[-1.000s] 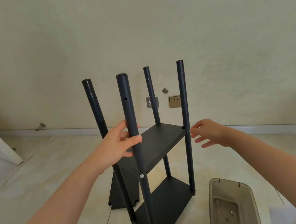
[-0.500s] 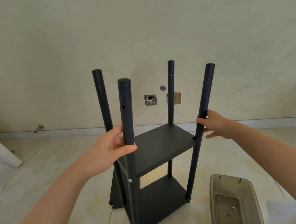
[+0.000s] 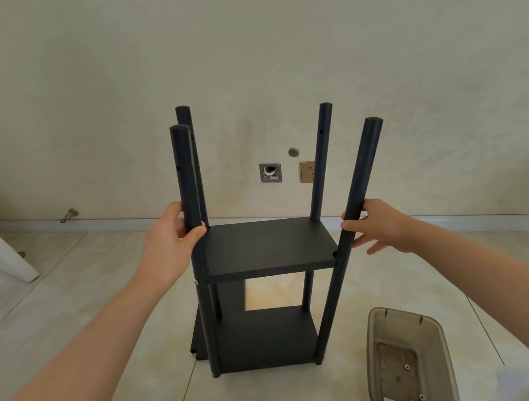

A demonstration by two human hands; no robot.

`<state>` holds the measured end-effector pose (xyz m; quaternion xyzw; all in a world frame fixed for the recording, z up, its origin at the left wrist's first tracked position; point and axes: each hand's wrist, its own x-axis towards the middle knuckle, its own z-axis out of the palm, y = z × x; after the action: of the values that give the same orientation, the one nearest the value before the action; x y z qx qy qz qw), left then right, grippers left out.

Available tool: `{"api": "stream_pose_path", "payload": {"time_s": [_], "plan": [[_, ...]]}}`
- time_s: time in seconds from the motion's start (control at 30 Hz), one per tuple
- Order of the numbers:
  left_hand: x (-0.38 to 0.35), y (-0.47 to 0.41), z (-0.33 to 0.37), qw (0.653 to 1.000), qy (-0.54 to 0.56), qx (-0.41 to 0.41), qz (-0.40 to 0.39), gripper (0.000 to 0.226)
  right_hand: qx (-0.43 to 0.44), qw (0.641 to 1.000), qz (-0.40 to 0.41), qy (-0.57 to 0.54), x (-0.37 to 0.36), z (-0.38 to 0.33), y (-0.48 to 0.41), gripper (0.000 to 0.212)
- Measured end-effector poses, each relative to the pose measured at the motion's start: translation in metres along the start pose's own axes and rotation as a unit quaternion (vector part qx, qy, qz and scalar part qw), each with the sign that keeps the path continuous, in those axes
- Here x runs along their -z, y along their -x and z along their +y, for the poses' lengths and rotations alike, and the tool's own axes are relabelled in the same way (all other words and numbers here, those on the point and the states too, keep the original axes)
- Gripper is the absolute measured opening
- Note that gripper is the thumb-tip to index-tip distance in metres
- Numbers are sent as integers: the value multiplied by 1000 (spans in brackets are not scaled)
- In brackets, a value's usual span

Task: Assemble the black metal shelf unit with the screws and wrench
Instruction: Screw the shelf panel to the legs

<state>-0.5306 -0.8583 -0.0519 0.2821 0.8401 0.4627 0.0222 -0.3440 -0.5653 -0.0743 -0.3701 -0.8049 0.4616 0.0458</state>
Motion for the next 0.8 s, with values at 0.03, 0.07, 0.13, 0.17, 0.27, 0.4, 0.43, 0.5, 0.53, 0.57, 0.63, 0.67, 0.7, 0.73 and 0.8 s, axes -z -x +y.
{"api": "stream_pose_path", "payload": {"time_s": [0.03, 0.07, 0.13, 0.17, 0.27, 0.4, 0.43, 0.5, 0.53, 0.57, 0.63, 0.67, 0.7, 0.73, 0.8], "plan": [[-1, -1, -1, 1000, 2, 3, 1, 36, 1, 1000, 7, -4, 0, 0, 1, 42], [-3, -1, -1, 1000, 4, 5, 1, 34, 3, 1000, 15, -6, 1, 1, 2, 40], [-8, -1, -3, 1000, -1, 10, 0, 33, 6, 999, 31, -2, 2, 2, 3, 40], [-10, -1, -3, 1000, -5, 12, -2, 34, 6, 999, 39, 3, 4, 4, 4, 40], [-17, -2, -1, 1000, -7, 11, -9, 40, 2, 999, 52, 13, 9, 11, 8, 38], [-25, -5, 6, 1000, 3, 12, -16, 39, -2, 998, 57, 19, 17, 19, 16, 37], [-27, -5, 7, 1000, 4, 12, -19, 40, -2, 998, 57, 20, 19, 21, 19, 37], [-32, -7, 11, 1000, 7, 12, -26, 41, -4, 998, 57, 21, 23, 26, 26, 38], [-35, -9, 13, 999, 8, 12, -30, 43, -5, 998, 58, 21, 25, 28, 30, 38], [-38, -10, 15, 999, 9, 12, -34, 44, -7, 998, 59, 21, 28, 32, 33, 39], [-46, -12, 20, 999, 8, 7, -42, 45, -14, 998, 62, 17, 34, 38, 41, 38], [-49, -13, 22, 999, 8, 4, -45, 45, -16, 998, 62, 14, 36, 40, 44, 38], [-53, -14, 24, 999, 6, 1, -46, 45, -17, 998, 63, 10, 38, 43, 47, 37], [-56, -15, 25, 999, 4, -1, -43, 45, -17, 998, 63, 7, 39, 45, 50, 38], [-61, -16, 28, 999, -1, -5, -35, 45, -17, 998, 65, 3, 39, 48, 55, 39]]}}
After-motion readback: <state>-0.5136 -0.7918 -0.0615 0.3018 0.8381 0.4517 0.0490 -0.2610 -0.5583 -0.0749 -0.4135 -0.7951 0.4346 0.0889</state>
